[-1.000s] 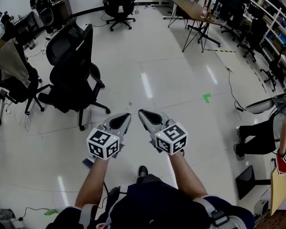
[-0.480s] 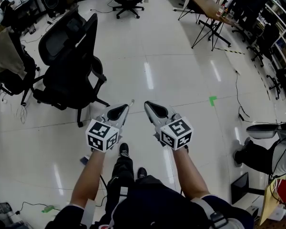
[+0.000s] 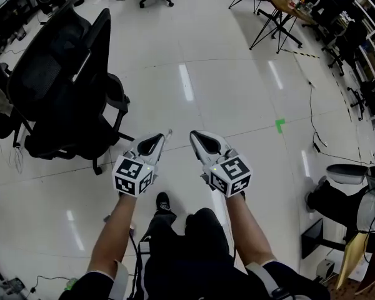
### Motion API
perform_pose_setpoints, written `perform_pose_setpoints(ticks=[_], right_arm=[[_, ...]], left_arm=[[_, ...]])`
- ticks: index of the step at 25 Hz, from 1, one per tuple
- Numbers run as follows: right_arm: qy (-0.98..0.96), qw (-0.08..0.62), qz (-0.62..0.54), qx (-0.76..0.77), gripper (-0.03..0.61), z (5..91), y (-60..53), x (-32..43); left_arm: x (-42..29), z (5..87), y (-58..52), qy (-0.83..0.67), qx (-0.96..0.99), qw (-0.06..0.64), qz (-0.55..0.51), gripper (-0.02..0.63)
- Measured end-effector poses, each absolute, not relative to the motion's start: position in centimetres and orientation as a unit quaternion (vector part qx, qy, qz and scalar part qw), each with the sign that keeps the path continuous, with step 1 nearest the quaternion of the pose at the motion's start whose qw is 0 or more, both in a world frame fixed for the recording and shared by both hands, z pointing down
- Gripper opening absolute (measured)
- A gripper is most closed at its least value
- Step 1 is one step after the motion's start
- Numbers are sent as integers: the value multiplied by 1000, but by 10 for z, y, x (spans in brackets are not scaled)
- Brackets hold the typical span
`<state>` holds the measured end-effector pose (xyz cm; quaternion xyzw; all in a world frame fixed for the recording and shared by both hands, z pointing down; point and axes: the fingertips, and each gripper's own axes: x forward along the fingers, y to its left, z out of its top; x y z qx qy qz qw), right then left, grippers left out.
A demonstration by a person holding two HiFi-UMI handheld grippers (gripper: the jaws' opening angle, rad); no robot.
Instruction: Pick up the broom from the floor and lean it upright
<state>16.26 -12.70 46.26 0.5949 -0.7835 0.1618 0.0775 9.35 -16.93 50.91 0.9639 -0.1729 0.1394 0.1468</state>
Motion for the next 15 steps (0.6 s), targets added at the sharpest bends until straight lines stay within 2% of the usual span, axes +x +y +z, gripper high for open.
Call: perform_pose_setpoints(ticks=[5, 12, 14, 15], right_arm=[[-781, 93, 181, 591, 6, 534, -153, 189], [-785, 93, 205, 577, 6, 680, -174, 207], [-786, 96, 213, 573, 6, 723, -175, 207], [-786, 98, 217, 571, 6, 744, -175, 207]], left_arm=[[116, 597, -195, -172, 957, 159, 171, 2], [144, 791, -208, -168, 940, 175, 241, 3], [151, 845, -210, -162, 935, 183, 256, 63], [153, 871, -213, -161, 933, 186, 264, 64]])
